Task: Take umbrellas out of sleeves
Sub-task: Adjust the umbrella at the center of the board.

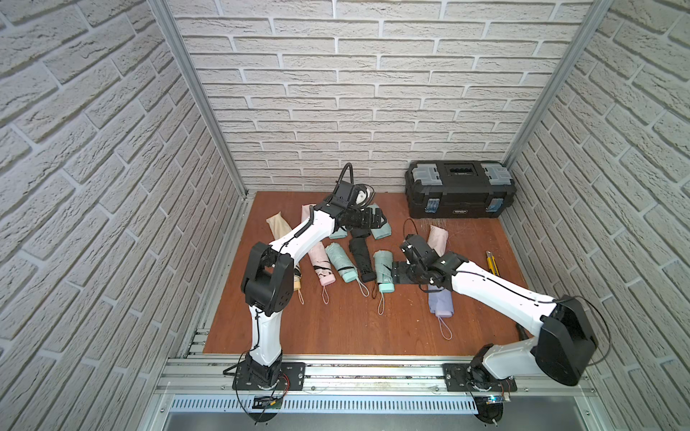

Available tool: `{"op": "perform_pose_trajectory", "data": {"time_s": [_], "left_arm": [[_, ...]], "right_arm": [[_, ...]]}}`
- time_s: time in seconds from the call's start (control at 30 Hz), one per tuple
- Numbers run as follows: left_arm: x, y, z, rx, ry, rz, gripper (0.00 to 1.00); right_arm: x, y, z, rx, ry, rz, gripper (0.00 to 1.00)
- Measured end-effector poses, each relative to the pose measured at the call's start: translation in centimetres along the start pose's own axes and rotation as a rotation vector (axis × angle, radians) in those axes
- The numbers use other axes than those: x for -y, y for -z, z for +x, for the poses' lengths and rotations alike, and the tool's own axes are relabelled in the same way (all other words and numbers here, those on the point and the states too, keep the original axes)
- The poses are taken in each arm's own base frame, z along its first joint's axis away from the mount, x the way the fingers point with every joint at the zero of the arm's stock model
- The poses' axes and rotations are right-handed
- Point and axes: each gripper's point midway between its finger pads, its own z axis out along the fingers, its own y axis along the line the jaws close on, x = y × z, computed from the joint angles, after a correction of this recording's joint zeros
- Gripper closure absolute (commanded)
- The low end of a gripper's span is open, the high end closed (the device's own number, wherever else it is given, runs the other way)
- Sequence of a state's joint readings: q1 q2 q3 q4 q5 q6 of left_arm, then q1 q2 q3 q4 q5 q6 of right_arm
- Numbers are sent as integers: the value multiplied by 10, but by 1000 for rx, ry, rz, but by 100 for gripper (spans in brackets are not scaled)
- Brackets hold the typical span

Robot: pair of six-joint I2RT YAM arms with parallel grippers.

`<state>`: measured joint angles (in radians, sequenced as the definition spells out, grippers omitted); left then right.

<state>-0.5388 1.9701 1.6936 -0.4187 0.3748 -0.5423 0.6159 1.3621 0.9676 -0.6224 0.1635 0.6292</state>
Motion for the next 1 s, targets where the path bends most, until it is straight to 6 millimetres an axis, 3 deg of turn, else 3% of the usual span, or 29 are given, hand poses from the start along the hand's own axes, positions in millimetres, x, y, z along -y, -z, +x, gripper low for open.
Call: {"op": "perform_pose_trajectory", "data": {"time_s": [0.27,0.43,0.77,1.0], "left_arm": [[27,-30,19,-79,-61,34,2],[42,-52,31,-124,-79,67,2],[55,-70,49,-177,-89,106,2],[55,-71,53,-188,-87,112,2]], "right_arm": [[68,14,44,-19,-101,67,17],[94,13,59,-34,-180,101,17],[131,-12,81,-162,-302,206,16],[127,-41,80,-270,-257,210,20]]}}
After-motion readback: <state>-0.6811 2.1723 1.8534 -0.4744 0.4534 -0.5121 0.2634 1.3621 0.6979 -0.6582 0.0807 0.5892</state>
